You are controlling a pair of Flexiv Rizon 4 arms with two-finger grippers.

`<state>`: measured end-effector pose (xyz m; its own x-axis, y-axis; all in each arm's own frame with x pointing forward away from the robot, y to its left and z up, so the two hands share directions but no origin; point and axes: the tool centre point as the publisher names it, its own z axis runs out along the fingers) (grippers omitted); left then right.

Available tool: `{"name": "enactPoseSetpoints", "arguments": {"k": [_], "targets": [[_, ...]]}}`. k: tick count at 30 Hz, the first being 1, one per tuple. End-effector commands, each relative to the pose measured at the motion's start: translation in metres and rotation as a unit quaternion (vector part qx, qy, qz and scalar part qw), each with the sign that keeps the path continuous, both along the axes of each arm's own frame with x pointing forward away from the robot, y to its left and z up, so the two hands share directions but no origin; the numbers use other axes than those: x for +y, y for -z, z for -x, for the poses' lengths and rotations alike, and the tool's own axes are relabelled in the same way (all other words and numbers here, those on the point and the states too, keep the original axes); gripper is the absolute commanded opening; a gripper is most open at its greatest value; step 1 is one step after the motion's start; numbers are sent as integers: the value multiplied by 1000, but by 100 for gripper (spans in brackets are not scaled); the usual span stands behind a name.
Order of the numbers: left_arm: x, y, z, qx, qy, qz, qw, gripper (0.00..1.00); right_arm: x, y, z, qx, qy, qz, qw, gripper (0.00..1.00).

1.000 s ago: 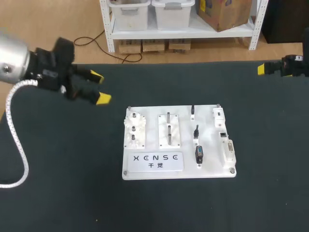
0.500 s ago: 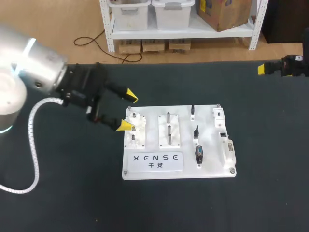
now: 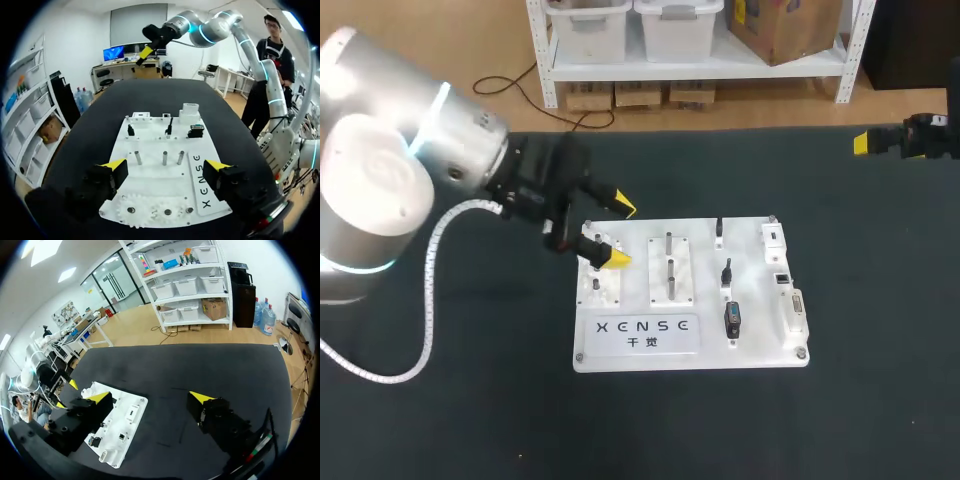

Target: Insert the Ethernet cable into its matching sockets.

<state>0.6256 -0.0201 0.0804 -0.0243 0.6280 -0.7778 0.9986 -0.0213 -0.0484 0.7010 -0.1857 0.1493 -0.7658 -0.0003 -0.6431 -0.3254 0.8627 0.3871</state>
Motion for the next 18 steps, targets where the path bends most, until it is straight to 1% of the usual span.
{"name": "enactPoseSetpoints", "arguments": {"k": [1,3,9,10,18], "targets": [[-5,10,7,-12,-34,6,999,100,0,0,0,0,0,0,1000,100],[-7,12,8,-10,-46,11,999,100,0,0,0,0,0,0,1000,100],[-9,17,16,-18,-65,12,998,100,0,0,0,0,0,0,1000,100],[-10,17,17,-21,-69,8,997,100,0,0,0,0,0,0,1000,100],[-14,18,24,-21,-63,7,998,100,0,0,0,0,0,0,1000,100]]}}
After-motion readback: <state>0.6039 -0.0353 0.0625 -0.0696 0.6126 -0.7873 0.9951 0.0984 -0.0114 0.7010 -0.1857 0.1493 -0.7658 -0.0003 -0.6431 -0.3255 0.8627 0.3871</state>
